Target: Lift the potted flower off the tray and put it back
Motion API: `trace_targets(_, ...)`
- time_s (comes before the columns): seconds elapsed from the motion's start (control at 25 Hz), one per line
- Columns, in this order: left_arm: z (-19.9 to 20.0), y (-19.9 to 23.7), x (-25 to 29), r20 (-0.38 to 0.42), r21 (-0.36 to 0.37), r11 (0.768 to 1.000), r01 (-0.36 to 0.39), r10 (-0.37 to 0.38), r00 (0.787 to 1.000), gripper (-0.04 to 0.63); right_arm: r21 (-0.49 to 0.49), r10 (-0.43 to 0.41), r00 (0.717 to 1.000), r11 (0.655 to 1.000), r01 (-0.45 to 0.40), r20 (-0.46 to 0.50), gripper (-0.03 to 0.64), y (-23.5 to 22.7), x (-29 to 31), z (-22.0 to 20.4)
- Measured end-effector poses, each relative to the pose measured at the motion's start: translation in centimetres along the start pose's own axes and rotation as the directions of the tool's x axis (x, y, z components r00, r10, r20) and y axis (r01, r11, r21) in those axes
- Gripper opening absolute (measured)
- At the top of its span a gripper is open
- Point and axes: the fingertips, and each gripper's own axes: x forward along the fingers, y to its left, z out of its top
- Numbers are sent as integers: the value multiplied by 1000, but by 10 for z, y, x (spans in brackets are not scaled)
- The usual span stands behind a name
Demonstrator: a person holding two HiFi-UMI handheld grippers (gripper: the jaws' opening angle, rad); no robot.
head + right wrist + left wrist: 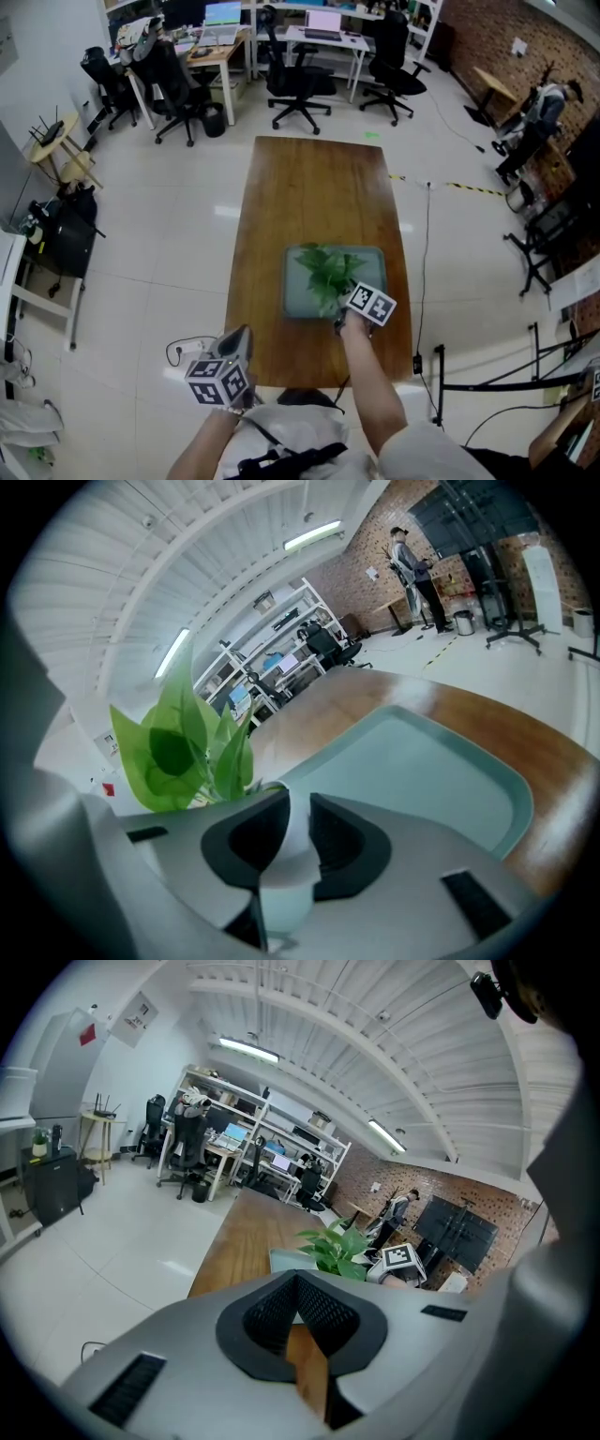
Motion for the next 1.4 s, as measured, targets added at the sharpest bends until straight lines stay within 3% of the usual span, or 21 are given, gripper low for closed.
trace_targets(0.32, -5, -2, -2, -26, 13, 999, 33, -33, 999, -5, 48, -27, 997, 999, 24, 72, 112, -11, -25, 16)
trace_targets(0.52, -12, -8, -6, -41, 33, 996, 79, -77, 996, -5, 14, -31, 989, 999, 29, 143, 110, -15, -68, 26)
trace_targets(0.72, -14, -18, -13, -62, 54, 989, 138, -134, 989, -5, -104, 11, 984, 995, 8, 178, 21, 12, -118, 21)
trace_targets(1.08, -11, -33, -27, -61, 103, 971, 216, -211, 976, -5, -227, 37, 984, 974, 3, 172, -2, 63, -185, -24)
trace_targets(1.4, -24, -57, -41, -111, 177, 934, 311, -295, 949, -5, -286, 19, 987, 958, 28, 159, -2, 88, -221, -89)
